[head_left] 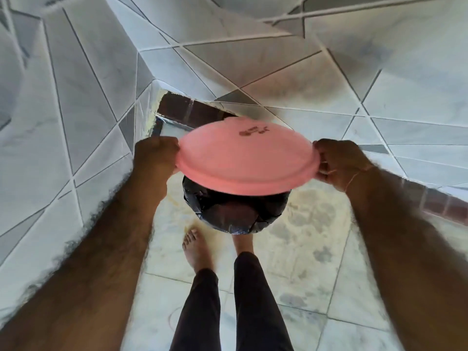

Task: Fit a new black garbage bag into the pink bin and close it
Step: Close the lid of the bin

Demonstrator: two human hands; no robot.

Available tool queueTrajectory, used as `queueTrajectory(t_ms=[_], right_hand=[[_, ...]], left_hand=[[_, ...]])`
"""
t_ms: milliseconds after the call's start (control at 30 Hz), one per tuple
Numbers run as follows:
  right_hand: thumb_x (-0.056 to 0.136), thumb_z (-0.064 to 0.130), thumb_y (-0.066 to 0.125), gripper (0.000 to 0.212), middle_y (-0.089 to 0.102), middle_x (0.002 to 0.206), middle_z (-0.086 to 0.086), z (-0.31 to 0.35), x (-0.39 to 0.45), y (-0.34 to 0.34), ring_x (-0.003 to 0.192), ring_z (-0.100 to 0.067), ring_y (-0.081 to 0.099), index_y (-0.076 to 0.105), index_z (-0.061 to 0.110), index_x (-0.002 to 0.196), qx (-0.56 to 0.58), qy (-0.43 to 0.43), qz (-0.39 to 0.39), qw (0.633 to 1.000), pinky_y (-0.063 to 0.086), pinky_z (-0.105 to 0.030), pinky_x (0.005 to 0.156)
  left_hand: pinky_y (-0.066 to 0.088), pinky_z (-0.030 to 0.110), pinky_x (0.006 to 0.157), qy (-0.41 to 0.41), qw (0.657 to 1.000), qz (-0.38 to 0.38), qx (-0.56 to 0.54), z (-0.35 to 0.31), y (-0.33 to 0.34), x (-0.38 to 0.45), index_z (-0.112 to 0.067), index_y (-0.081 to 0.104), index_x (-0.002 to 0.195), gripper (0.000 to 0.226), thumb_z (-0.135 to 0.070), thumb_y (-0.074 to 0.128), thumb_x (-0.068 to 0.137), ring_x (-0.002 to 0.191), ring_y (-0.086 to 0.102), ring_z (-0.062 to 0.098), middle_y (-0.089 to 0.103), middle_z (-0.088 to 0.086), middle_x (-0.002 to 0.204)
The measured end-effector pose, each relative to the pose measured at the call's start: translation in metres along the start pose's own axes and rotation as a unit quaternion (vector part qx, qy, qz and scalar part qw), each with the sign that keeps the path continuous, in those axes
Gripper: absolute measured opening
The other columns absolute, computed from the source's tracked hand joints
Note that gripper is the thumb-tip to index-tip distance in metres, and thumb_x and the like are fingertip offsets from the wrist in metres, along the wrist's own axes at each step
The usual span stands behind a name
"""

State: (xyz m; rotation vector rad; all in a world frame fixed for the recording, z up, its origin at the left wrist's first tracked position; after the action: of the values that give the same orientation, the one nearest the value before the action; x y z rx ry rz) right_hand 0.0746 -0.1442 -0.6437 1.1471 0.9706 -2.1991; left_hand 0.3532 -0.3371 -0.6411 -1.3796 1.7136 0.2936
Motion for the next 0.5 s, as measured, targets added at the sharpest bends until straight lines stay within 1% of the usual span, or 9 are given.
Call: queueTrajectory(t_ms=[33,100,133,200,267,300,367,433,500], right_hand=[[0.09,0.012,0.053,0.019,0.059,0.074,-0.003,-0.014,0.005,0.001,0.07,-0.022,0.057,0.061,0.017,0.073,-0.031,-0.006,-0.002,1.0,0.051,-0.031,0.068],[0.092,0.004,0.047,0.022,0.057,0.083,-0.008,-0.041,0.016,0.009,0.078,-0.024,0.055,0.061,0.013,0.077,-0.107,-0.02,0.012,0.994,0.05,-0.033,0.068],[0.092,0.003,0.046,0.019,0.056,0.091,-0.011,-0.053,0.02,0.014,0.085,-0.026,0.056,0.063,0.007,0.085,-0.159,-0.032,0.01,0.987,0.051,-0.036,0.076],[0.089,0.005,0.047,0.025,0.062,0.104,-0.013,-0.072,0.021,0.023,0.099,-0.031,0.06,0.066,-0.002,0.103,-0.249,-0.06,-0.041,0.966,0.049,-0.037,0.086],[0.084,0.009,0.048,0.034,0.066,0.118,-0.018,-0.085,0.014,0.038,0.109,-0.038,0.06,0.063,0.002,0.113,-0.274,-0.088,-0.075,0.955,0.05,-0.04,0.093],[0.083,0.012,0.048,0.04,0.064,0.123,-0.017,-0.089,0.007,0.047,0.11,-0.039,0.059,0.058,0.007,0.121,-0.267,-0.102,-0.075,0.955,0.05,-0.043,0.096],[0.081,0.016,0.047,0.054,0.058,0.134,-0.008,-0.099,-0.002,0.062,0.116,-0.038,0.058,0.046,0.02,0.135,-0.287,-0.169,-0.085,0.939,0.048,-0.051,0.1],[0.087,0.012,0.042,0.064,0.038,0.154,-0.007,-0.109,-0.014,0.077,0.133,-0.037,0.044,0.03,0.026,0.148,-0.411,-0.241,-0.071,0.876,0.038,-0.054,0.107],[0.09,0.01,0.04,0.074,0.006,0.164,-0.011,-0.12,-0.02,0.089,0.149,-0.036,0.015,0.008,0.029,0.154,-0.52,-0.254,-0.005,0.815,0.028,-0.052,0.113]], left_hand=[[0.054,0.039,0.075,0.017,0.999,-0.005,0.029,0.015,0.001,-0.001,-0.016,0.07,0.065,0.018,-0.009,0.056,0.074,0.075,0.061,0.027,0.067,0.012,0.082],[0.052,0.035,0.076,0.056,0.992,-0.014,0.113,0.046,0.007,-0.009,-0.017,0.073,0.086,0.024,-0.012,0.051,0.077,0.083,0.063,0.027,0.069,0.008,0.09],[0.054,0.038,0.083,0.072,0.986,-0.015,0.148,0.063,0.012,-0.009,-0.017,0.07,0.098,0.028,-0.016,0.049,0.079,0.092,0.064,0.028,0.07,0.008,0.1],[0.049,0.041,0.096,0.096,0.975,0.008,0.2,0.089,0.026,-0.014,-0.017,0.06,0.115,0.034,-0.019,0.05,0.083,0.108,0.06,0.03,0.065,0.008,0.118],[0.043,0.042,0.103,0.132,0.956,0.023,0.262,0.109,0.041,-0.014,-0.013,0.048,0.131,0.044,-0.019,0.052,0.087,0.121,0.053,0.032,0.056,0.01,0.133],[0.039,0.046,0.106,0.156,0.938,0.012,0.309,0.114,0.047,-0.015,-0.013,0.042,0.137,0.05,-0.023,0.052,0.088,0.128,0.048,0.033,0.049,0.012,0.141],[0.034,0.053,0.108,0.248,0.863,-0.016,0.439,0.12,0.058,-0.02,-0.014,0.039,0.14,0.056,-0.027,0.054,0.088,0.136,0.039,0.036,0.04,0.014,0.149],[0.037,0.057,0.106,0.333,0.788,0.012,0.518,0.126,0.067,-0.027,-0.013,0.047,0.138,0.051,-0.024,0.054,0.088,0.134,0.043,0.037,0.045,0.014,0.147],[0.038,0.058,0.106,0.336,0.754,0.065,0.561,0.127,0.07,-0.029,-0.015,0.045,0.14,0.052,-0.023,0.052,0.089,0.136,0.04,0.036,0.041,0.012,0.15]])
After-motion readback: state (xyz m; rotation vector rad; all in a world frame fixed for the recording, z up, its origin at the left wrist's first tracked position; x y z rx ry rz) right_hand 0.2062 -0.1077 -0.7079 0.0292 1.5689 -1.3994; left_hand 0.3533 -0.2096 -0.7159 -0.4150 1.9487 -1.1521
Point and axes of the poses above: each hand's wrist, its own x-axis towards the middle knuckle, its own y-axis out of the palm, z = x × y, the point moved 4 cm from there along x, towards the middle knuckle
